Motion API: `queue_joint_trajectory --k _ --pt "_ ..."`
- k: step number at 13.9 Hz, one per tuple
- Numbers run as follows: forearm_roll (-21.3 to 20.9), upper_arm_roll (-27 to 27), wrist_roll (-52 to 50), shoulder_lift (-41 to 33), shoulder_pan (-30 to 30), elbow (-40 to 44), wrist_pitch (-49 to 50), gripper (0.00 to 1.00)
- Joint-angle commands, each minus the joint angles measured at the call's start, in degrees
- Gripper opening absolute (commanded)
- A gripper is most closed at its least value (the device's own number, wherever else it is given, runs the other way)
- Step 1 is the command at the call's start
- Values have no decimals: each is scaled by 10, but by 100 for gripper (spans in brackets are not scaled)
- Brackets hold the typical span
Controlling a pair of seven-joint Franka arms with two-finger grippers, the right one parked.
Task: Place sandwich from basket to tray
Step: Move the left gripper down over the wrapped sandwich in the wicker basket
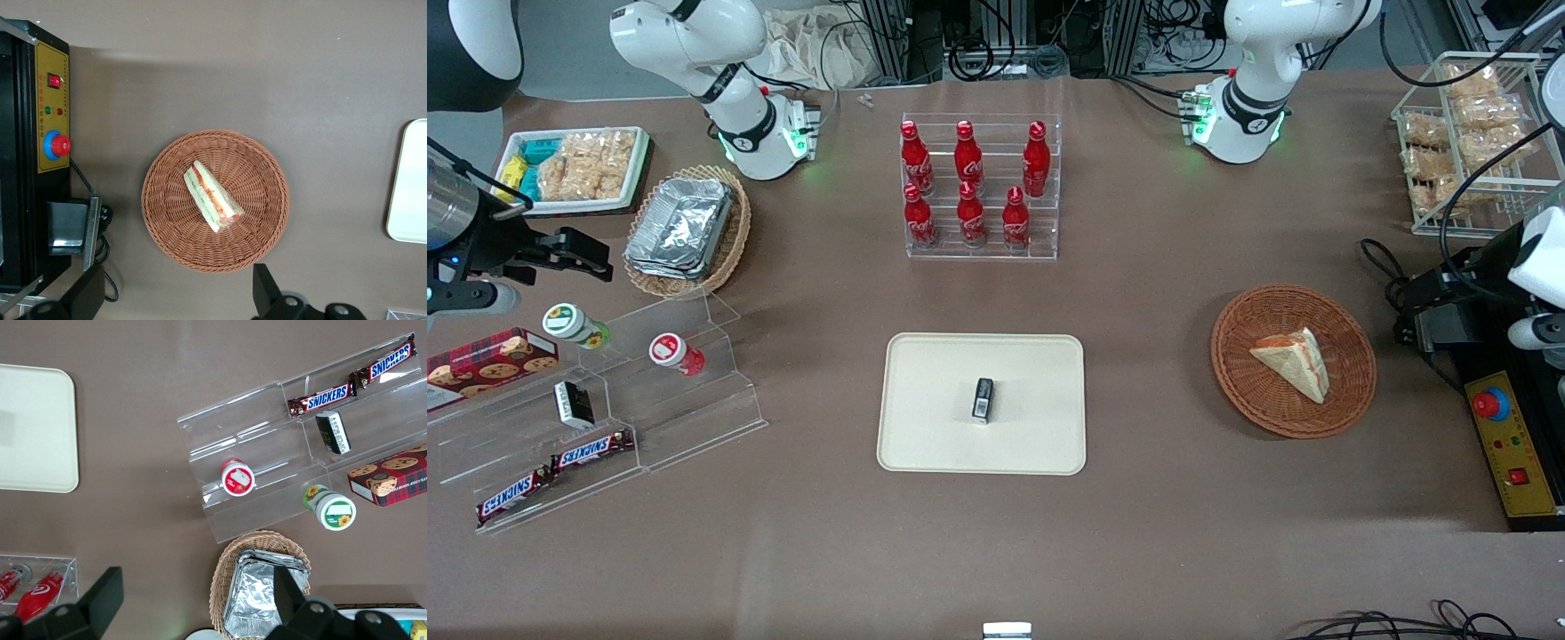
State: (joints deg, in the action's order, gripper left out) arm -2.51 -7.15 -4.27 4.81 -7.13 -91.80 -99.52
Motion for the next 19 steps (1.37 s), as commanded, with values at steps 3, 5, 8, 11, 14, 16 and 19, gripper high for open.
queue_joint_trajectory --k 3,5,8,11,14,16,19 --pt "4 -1 1 13 -1 20 13 100" --pt "2 -1 -25 19 2 17 13 100" --pt "2 -1 -126 24 2 -14 3 99" --pt "1 -1 -268 23 2 -78 -52 99" --pt "2 0 -321 13 -1 -177 -138 99" --pt "2 0 -360 9 -1 -229 -199 98" --pt "3 0 -405 17 -1 -283 -270 98"
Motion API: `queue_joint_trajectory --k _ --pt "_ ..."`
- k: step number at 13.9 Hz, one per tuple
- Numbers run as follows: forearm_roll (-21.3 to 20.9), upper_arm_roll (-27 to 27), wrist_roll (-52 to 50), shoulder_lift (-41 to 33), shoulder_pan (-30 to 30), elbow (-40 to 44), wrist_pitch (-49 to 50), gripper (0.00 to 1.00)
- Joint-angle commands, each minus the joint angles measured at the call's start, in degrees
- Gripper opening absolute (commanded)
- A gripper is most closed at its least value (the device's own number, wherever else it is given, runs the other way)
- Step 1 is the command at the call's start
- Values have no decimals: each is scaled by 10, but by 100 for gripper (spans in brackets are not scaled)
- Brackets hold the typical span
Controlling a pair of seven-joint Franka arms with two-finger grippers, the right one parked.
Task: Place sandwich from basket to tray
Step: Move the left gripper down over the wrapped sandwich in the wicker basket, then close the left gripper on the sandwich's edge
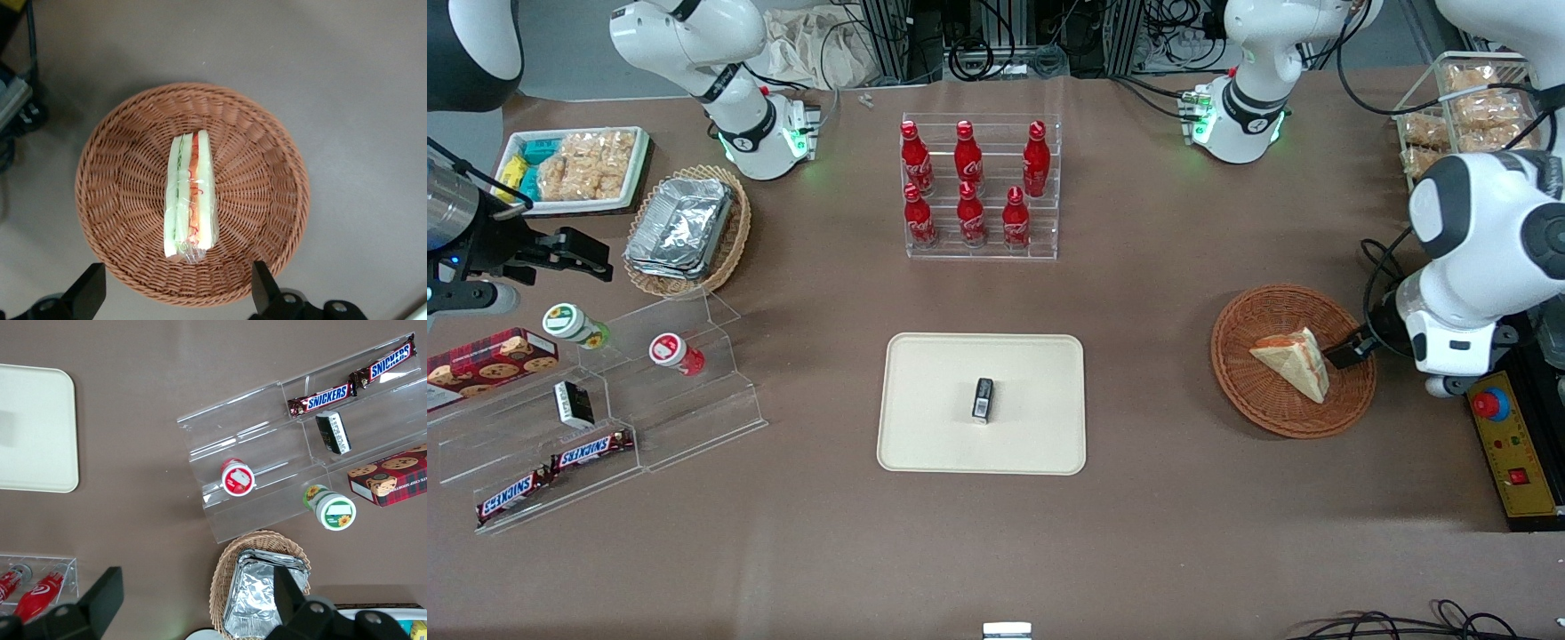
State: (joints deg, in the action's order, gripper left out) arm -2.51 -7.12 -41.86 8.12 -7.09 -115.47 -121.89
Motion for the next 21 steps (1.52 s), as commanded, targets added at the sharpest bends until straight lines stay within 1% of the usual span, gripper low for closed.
queue_joint_trajectory --k 1,3,14,15,16,17,19,20,21 --pt "3 0 -37 -13 -1 -76 -89 98" --pt "3 -1 -51 -5 -1 -114 -148 98" --pt "16 1 -59 62 -3 -119 -182 99" --pt "17 1 -66 66 -3 -117 -183 98" --pt "17 1 -78 73 -2 -116 -183 94" --pt "16 0 -88 81 -2 -112 -183 79" --pt "14 0 -91 94 0 -100 -182 24" --pt "11 0 -89 95 -1 -95 -182 1" --pt "11 0 -87 95 0 -90 -180 0"
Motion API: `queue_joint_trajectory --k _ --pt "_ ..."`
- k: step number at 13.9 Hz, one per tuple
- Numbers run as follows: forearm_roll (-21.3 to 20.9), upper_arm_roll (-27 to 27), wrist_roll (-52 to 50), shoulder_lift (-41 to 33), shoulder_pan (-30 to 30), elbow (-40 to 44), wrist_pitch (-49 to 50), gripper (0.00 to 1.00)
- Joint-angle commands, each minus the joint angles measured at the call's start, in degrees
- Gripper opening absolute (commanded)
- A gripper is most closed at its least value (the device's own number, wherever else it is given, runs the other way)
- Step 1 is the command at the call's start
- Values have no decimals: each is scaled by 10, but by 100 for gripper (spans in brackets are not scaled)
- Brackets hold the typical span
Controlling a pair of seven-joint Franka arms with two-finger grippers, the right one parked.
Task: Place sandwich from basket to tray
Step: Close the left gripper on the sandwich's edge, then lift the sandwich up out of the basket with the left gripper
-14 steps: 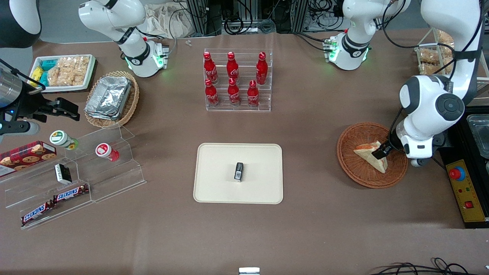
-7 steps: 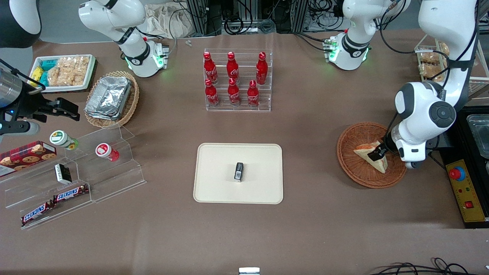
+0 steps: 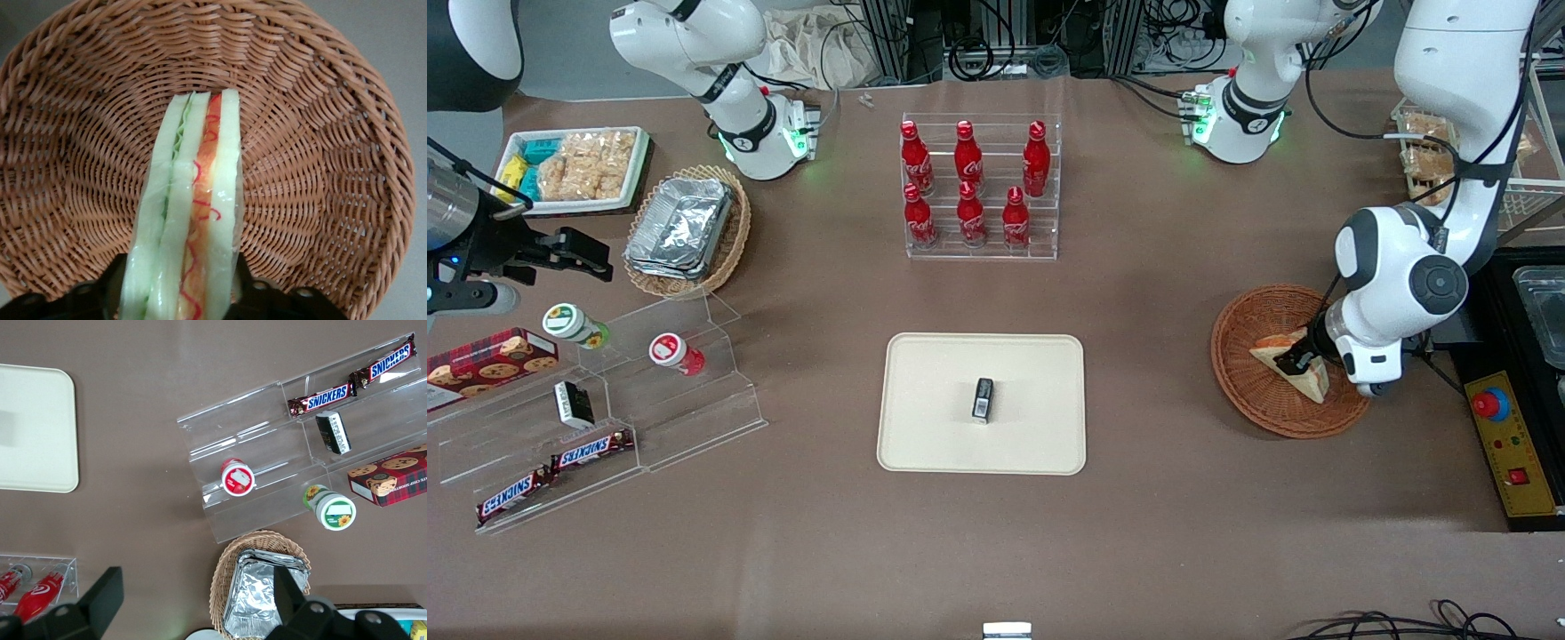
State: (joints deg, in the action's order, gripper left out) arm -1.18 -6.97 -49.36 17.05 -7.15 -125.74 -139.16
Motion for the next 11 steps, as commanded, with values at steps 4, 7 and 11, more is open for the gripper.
queue_joint_trajectory --k 4,7,11 --pt "-5 -2 -4 -7 0 60 50 0" --pt "-7 -5 39 -29 2 153 196 0" --pt "-8 -31 102 -17 7 347 394 0"
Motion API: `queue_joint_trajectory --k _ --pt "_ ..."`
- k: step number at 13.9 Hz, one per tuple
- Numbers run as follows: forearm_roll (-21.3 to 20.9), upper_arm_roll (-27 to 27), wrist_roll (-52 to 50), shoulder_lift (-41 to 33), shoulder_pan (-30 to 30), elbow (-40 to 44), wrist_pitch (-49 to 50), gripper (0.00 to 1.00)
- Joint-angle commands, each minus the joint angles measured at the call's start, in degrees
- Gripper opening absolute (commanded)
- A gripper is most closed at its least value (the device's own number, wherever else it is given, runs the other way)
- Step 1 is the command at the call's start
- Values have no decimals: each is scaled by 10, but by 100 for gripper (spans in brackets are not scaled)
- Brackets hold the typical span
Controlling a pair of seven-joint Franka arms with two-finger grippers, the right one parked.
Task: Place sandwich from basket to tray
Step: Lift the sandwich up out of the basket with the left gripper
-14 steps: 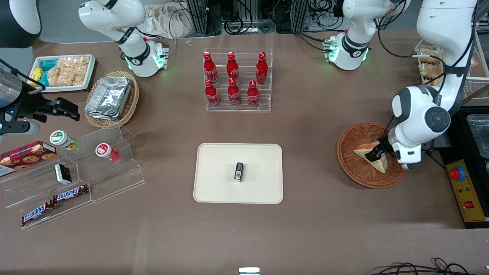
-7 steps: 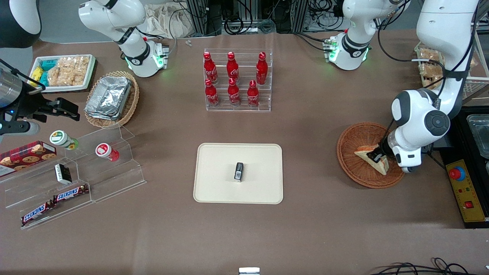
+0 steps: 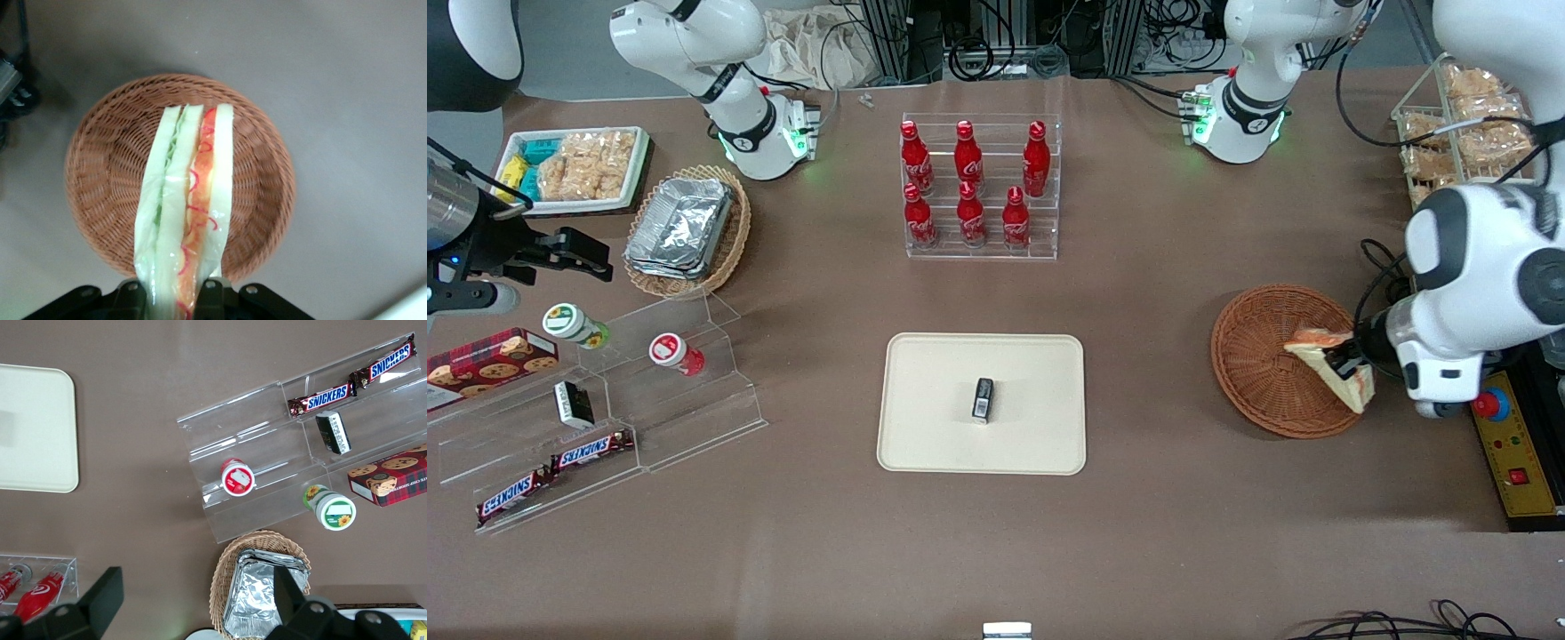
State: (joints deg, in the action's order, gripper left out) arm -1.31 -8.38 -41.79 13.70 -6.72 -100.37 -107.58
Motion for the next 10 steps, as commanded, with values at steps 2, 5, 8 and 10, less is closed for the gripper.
queue_joint_trajectory --k 2,5,8,10 --pt "-7 -49 30 24 5 157 133 0" --pt "-46 -128 35 38 5 188 140 0" --pt "-102 -220 32 111 23 240 150 0" --pt "-135 -219 29 174 89 279 150 0"
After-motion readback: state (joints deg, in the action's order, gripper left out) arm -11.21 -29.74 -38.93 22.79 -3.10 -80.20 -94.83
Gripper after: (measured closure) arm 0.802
